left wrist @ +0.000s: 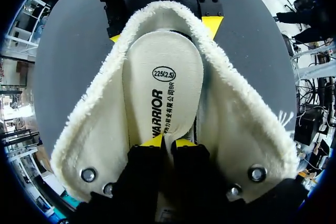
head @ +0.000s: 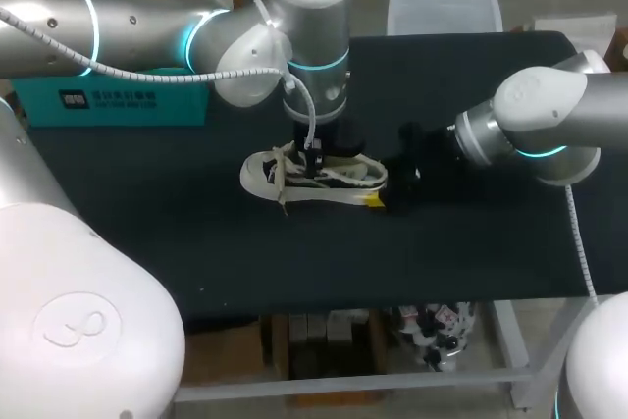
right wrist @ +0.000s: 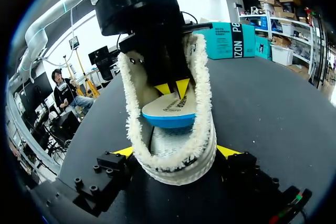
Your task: Open the shoe tongue, take the insole out of the shoe, put the insole back into the shoe, and pack the shoe into the shoebox
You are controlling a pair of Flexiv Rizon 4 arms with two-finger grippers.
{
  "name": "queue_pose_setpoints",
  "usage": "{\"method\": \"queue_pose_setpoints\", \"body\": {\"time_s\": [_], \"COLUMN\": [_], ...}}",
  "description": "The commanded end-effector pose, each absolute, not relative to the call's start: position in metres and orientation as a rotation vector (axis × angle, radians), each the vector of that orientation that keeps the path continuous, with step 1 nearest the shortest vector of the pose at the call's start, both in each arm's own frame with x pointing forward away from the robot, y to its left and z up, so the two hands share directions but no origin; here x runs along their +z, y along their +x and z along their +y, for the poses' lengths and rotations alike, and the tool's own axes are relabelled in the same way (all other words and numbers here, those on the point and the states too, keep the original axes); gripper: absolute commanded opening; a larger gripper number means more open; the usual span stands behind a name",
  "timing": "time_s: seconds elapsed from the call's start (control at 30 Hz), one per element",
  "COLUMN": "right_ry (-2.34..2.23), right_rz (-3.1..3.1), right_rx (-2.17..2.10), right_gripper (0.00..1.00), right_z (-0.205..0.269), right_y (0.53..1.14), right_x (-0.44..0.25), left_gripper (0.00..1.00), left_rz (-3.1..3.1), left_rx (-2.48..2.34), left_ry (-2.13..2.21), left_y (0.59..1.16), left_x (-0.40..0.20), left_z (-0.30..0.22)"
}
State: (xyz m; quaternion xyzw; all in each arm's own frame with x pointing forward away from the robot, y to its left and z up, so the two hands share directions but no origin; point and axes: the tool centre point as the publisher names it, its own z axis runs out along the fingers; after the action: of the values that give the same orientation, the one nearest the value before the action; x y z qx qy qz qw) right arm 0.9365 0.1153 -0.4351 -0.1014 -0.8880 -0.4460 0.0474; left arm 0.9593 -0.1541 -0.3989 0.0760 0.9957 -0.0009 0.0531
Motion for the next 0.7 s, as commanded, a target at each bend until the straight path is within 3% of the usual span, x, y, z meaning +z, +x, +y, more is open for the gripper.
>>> {"method": "queue_pose_setpoints", "body": {"time_s": [0.03,0.7], "right_ry": [-0.300,-0.300], "right_rz": [-2.701,-2.701], "right_rx": [-1.361,-1.361], "right_gripper": [0.00,0.00], "right_z": [0.114,0.114], "right_y": [0.933,0.933], "right_x": [-0.449,-0.449], "left_gripper": [0.00,0.00], "left_rz": [3.004,2.975], "left_rx": [-0.063,-0.215], "left_ry": [0.236,0.270], "left_y": [0.970,0.975], "left_x": [-0.423,-0.362], "left_z": [-0.152,-0.172]}}
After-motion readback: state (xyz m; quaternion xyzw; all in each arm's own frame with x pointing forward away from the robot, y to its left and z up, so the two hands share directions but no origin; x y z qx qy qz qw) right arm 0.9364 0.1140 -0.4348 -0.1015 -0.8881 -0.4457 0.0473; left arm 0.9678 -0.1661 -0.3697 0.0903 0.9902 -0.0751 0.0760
